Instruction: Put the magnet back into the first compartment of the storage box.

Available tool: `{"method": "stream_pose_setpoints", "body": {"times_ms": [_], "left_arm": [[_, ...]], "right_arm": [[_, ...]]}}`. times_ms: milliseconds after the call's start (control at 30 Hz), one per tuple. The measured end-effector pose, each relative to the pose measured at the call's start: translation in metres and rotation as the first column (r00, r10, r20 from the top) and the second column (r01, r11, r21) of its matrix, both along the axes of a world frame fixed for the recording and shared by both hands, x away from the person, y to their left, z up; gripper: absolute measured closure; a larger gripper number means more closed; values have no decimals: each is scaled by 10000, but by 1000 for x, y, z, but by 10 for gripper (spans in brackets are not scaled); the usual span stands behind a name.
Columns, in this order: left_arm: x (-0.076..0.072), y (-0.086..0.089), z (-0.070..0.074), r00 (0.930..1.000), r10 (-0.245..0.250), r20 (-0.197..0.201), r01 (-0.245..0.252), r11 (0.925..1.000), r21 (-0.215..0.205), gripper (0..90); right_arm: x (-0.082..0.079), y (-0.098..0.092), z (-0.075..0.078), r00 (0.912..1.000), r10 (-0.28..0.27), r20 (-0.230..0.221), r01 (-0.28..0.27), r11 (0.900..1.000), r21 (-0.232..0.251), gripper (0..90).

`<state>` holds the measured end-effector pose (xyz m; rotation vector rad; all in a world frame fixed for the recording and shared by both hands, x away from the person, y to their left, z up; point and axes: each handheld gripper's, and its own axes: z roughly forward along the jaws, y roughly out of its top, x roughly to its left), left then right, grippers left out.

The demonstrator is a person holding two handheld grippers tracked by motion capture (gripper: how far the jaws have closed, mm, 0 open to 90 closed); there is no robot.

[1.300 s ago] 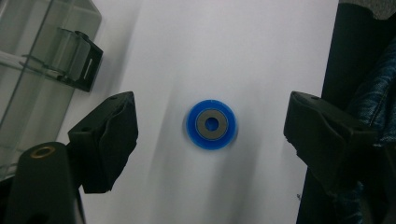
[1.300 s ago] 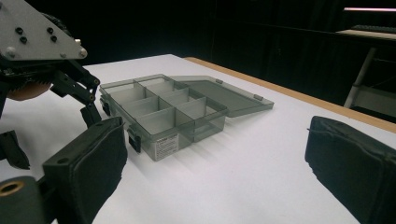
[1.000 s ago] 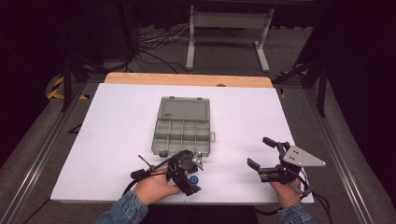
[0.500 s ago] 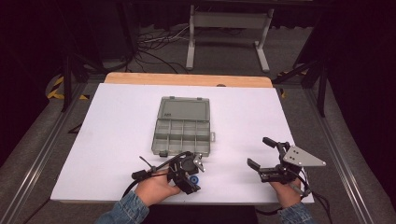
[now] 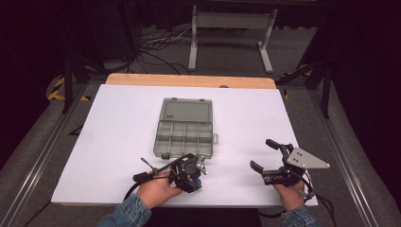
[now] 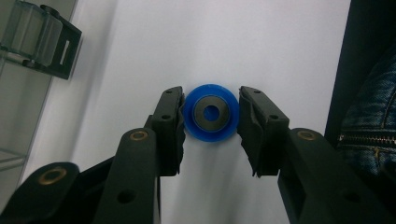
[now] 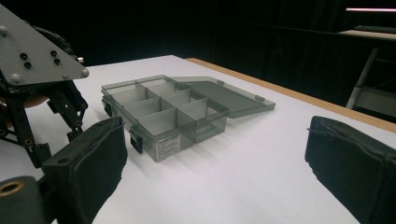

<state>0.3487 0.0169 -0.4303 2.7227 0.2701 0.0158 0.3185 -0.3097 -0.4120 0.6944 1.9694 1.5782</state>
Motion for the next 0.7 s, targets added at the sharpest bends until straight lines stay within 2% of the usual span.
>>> {"method": "stream_pose_setpoints", "body": {"times_ms": [67,667,700], "left_arm": [[0,0,1,10000,28,-82,-29,10000,-87,621],[-3,6,31,9998,-39,176,49,9983,-582,623],[-3,7,32,9999,66,155,-56,9979,-653,623]], "right_arm": [[0,0,0,10000,-1,-5,1,10000,10,62],[1,0,-1,9999,22,-111,-21,10000,72,62],[1,0,-1,9999,13,-105,-13,10000,73,62]]}}
